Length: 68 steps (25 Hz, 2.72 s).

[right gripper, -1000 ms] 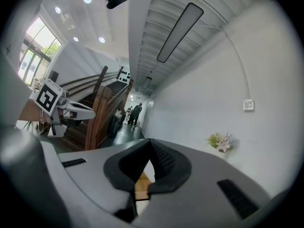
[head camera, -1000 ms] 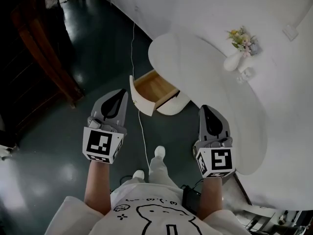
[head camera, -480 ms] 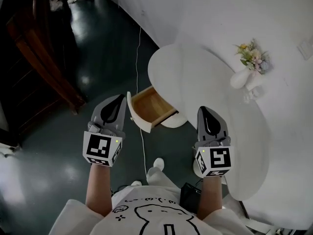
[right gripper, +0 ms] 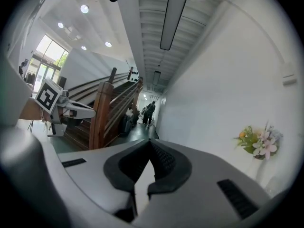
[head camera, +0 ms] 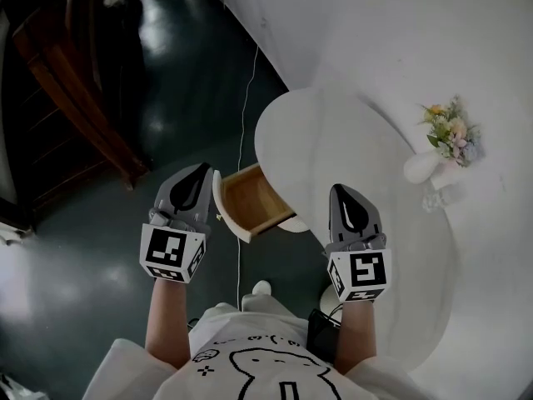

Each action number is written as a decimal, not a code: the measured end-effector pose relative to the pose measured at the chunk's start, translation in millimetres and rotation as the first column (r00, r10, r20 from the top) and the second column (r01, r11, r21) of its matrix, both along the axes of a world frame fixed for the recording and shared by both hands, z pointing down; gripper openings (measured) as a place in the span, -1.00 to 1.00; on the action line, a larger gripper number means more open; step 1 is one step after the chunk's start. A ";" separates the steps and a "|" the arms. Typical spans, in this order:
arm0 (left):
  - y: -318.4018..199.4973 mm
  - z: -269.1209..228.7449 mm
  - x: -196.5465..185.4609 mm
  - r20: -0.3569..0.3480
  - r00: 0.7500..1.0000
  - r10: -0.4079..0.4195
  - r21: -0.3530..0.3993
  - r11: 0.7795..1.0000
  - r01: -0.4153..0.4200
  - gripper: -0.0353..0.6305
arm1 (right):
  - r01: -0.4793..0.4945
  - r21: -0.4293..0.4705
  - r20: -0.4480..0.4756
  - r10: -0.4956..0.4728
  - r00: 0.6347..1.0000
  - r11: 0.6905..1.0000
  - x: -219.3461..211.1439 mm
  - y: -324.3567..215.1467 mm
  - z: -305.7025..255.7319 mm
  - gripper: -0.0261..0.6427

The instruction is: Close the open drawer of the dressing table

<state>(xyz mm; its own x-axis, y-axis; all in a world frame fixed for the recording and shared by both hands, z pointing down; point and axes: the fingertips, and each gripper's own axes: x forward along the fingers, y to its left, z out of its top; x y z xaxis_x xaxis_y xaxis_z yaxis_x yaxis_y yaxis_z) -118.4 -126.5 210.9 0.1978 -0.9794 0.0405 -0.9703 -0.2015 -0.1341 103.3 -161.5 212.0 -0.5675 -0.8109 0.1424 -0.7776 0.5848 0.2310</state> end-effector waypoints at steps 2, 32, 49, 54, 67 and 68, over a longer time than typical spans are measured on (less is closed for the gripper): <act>-8.6 8.0 1.5 -0.003 1.000 -0.009 -0.014 1.000 0.009 -0.85 | 0.009 -0.015 0.005 -0.009 1.000 1.000 2.6 -11.8 6.2 -0.93; -33.4 205.3 -56.3 -0.048 0.987 0.155 -0.377 0.912 -0.162 -0.85 | -0.051 -0.274 -0.059 0.036 0.998 0.960 -74.0 -17.4 160.7 -0.93; -15.3 313.0 -48.7 -0.066 0.965 0.254 -0.460 0.850 -0.255 -0.85 | -0.140 -0.323 -0.043 0.134 0.990 0.936 -77.2 7.2 233.7 -0.93; -9.3 341.8 -46.6 -0.054 0.954 0.294 -0.484 0.828 -0.283 -0.85 | -0.168 -0.343 -0.044 0.163 0.986 0.924 -78.3 9.7 253.2 -0.93; -14.2 396.5 -32.8 -0.050 0.934 0.353 -0.497 0.803 -0.330 -0.85 | -0.174 -0.306 -0.001 0.183 0.983 0.936 -84.4 5.5 265.2 -0.93; -13.7 399.4 -29.9 -0.051 0.932 0.359 -0.502 0.798 -0.335 -0.85 | -0.179 -0.302 0.000 0.188 0.982 0.936 -83.2 4.4 265.4 -0.93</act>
<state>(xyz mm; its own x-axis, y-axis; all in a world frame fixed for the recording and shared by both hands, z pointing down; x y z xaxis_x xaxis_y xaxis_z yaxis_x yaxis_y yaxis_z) -148.3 -140.3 610.3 0.5064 -0.6906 0.5164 -0.8180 -0.5742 0.0344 20.0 -157.1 477.4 -0.4204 -0.8234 0.3811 -0.8814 0.4703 0.0438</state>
